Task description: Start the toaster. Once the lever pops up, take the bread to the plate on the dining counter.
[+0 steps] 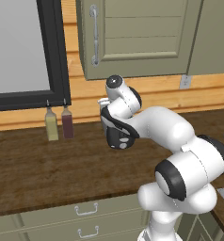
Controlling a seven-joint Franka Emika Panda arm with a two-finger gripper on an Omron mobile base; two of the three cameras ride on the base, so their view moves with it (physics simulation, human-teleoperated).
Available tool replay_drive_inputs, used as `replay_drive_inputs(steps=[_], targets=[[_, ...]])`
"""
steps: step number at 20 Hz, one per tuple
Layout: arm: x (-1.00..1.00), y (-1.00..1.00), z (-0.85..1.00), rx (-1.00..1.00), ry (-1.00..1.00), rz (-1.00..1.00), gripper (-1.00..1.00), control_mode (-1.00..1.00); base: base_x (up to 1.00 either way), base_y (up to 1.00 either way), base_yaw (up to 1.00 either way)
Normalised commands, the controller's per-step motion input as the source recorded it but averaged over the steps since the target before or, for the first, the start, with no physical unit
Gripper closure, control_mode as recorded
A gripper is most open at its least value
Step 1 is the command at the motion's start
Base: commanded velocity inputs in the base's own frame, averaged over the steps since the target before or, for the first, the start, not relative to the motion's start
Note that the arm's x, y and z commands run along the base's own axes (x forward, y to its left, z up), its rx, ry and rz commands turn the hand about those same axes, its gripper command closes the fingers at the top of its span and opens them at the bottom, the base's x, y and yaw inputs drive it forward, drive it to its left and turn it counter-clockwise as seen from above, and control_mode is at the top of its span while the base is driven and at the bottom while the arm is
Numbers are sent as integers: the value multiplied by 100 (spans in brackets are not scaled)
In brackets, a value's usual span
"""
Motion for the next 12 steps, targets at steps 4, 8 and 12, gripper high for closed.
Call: replay_drive_inputs(steps=[4, 8, 12], targets=[[0, 0, 0, 0, 0, 0, -100, -100, 0, 0, 0], [0, 0, 0, 0, 0, 0, -100, -100, 0, 0, 0], [0, 0, 0, 0, 0, 0, -100, -100, 0, 0, 0]])
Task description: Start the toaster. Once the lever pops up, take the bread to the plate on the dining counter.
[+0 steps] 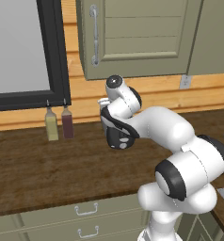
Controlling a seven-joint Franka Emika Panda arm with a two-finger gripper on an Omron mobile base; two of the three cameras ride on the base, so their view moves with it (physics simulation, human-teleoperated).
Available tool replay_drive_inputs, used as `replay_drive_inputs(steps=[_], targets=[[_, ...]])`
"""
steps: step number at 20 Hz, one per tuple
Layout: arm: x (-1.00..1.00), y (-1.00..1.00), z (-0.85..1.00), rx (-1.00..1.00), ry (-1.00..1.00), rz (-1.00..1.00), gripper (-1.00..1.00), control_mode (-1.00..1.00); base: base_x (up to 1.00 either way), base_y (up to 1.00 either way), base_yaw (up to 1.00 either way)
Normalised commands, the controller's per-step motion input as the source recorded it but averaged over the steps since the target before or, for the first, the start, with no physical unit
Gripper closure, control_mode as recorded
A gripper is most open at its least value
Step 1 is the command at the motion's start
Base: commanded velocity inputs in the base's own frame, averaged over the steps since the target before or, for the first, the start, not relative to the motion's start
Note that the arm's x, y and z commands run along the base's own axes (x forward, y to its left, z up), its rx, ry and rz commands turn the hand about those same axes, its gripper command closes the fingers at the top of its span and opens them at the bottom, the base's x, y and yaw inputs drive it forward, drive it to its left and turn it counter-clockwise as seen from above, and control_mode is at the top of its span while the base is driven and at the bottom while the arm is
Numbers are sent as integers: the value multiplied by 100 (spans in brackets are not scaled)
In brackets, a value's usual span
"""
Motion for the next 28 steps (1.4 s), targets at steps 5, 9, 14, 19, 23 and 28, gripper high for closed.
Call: replay_drive_inputs(steps=[5, 9, 14, 19, 23, 28], targets=[[0, 0, 0, 0, 0, 0, -100, -100, 0, 0, 0], [0, 0, 0, 0, 0, 0, -100, -100, 0, 0, 0], [0, 0, 0, 0, 0, 0, -100, -100, 0, 0, 0], [0, 0, 0, 0, 0, 0, -100, -100, 0, 0, 0], [0, 0, 0, 0, 0, 0, -100, -100, 0, 0, 0], [0, 0, 0, 0, 0, 0, -100, -100, 0, 0, 0]])
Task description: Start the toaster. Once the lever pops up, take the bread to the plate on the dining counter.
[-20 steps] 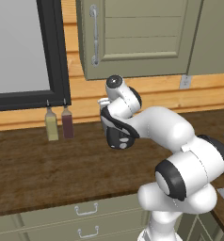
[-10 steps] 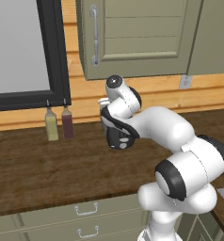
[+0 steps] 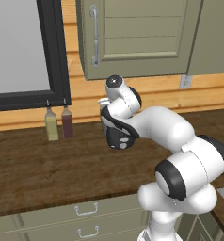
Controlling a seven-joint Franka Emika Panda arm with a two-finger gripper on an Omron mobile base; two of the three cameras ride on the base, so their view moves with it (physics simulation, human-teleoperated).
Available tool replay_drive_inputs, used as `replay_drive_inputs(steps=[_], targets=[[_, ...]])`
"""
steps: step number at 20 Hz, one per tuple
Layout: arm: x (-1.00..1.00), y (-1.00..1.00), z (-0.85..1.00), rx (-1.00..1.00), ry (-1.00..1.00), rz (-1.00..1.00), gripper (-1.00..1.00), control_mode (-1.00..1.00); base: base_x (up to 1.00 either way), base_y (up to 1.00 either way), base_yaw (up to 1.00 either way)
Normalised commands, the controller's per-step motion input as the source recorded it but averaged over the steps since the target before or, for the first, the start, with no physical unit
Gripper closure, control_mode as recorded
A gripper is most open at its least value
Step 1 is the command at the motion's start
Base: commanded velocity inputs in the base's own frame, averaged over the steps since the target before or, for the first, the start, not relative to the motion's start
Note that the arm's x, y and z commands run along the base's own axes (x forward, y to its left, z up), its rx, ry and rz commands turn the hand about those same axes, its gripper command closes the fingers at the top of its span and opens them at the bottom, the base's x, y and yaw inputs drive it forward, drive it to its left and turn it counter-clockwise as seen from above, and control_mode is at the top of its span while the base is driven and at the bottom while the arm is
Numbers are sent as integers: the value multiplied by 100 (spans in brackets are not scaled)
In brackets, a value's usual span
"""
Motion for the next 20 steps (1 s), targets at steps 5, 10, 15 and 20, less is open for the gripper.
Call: replay_drive_inputs(steps=[5, 10, 15, 20], targets=[[0, 0, 0, 0, 0, 0, -100, -100, 0, 0, 0], [0, 0, 0, 0, 0, 0, -100, -100, 0, 0, 0], [0, 0, 0, 0, 0, 0, -100, -100, 0, 0, 0], [0, 0, 0, 0, 0, 0, -100, -100, 0, 0, 0]])
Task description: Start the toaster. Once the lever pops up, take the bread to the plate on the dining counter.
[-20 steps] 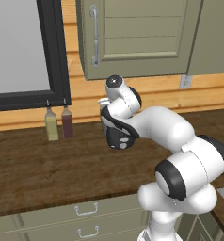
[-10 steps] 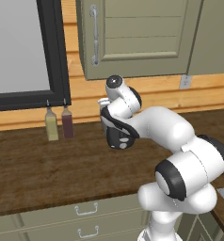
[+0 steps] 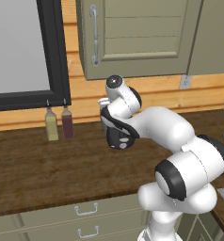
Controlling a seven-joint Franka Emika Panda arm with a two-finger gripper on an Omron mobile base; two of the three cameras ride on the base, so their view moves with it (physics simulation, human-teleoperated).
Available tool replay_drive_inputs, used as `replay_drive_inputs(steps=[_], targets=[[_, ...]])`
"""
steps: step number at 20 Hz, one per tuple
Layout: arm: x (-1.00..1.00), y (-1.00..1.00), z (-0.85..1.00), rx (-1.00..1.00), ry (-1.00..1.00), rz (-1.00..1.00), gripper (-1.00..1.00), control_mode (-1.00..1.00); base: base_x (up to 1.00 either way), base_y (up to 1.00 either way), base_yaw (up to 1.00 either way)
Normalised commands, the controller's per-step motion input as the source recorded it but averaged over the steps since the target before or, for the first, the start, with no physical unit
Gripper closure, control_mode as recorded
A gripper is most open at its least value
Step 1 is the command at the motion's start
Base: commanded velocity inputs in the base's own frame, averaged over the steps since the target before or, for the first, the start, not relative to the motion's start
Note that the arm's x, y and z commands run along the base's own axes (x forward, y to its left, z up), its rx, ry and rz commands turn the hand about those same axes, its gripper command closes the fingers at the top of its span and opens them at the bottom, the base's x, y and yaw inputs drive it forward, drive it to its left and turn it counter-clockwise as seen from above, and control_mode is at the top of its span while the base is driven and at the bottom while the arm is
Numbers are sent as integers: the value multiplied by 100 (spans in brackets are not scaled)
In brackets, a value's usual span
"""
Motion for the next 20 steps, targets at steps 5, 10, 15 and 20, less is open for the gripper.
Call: replay_drive_inputs(steps=[5, 10, 15, 20], targets=[[0, 0, 0, 0, 0, 0, -100, -100, 0, 0, 0], [0, 0, 0, 0, 0, 0, -100, -100, 0, 0, 0], [0, 0, 0, 0, 0, 0, -100, -100, 0, 0, 0], [0, 0, 0, 0, 0, 0, -100, -100, 0, 0, 0]])
